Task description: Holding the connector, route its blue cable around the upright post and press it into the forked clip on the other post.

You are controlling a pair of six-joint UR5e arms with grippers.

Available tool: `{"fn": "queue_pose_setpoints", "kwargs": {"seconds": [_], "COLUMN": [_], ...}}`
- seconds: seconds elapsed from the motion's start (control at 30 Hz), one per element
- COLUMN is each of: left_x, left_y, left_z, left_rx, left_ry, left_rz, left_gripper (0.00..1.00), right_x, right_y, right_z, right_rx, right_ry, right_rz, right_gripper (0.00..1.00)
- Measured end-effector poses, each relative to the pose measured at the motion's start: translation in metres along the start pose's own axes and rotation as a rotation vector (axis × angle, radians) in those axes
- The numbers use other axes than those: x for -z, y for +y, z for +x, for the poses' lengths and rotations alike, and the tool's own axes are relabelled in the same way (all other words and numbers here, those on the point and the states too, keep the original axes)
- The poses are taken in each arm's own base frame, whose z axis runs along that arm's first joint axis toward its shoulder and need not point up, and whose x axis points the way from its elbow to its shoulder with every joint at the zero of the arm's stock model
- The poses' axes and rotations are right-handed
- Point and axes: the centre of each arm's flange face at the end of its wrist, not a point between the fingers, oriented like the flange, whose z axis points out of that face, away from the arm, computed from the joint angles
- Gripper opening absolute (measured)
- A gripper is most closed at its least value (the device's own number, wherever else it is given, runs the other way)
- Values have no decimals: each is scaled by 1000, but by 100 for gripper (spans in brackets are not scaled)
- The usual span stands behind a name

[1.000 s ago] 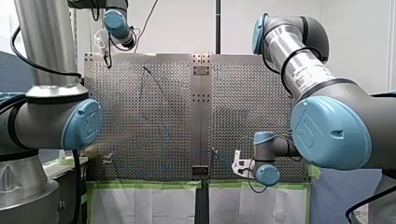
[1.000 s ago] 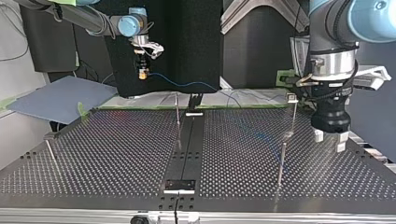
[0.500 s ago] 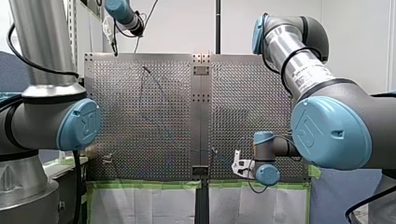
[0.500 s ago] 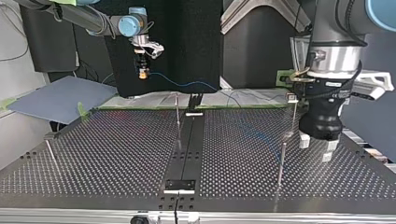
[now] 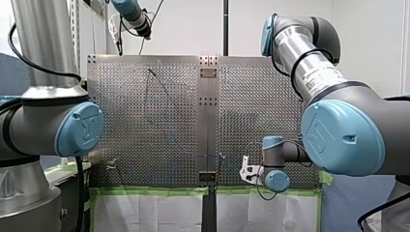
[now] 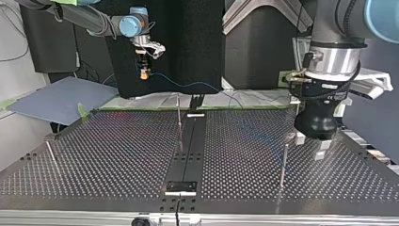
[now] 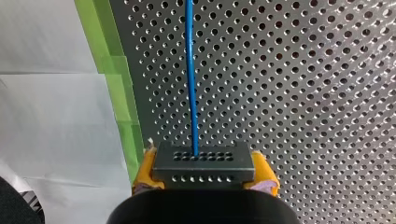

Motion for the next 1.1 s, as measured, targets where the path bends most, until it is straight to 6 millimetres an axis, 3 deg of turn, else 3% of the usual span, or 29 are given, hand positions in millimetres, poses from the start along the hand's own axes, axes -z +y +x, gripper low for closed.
{"fn": "queue_pose_setpoints", "kwargs": {"seconds": [0.33, 0.77, 1.1], "left_x": [-11, -20, -15], "left_y": [8, 10, 15], "left_z": [36, 46, 49], "left_rx": [-37, -41, -59], "left_ry": [144, 171, 191], "left_rz": [-55, -71, -131], "left_gripper": [94, 94, 94], "right_x": [0, 0, 1], "right_y": [-1, -2, -2], "right_z": [0, 0, -1], "right_rx": [1, 3, 4], "right_ry": [0, -1, -3], "right_rz": [2, 3, 3], "right_gripper": [0, 0, 0]}}
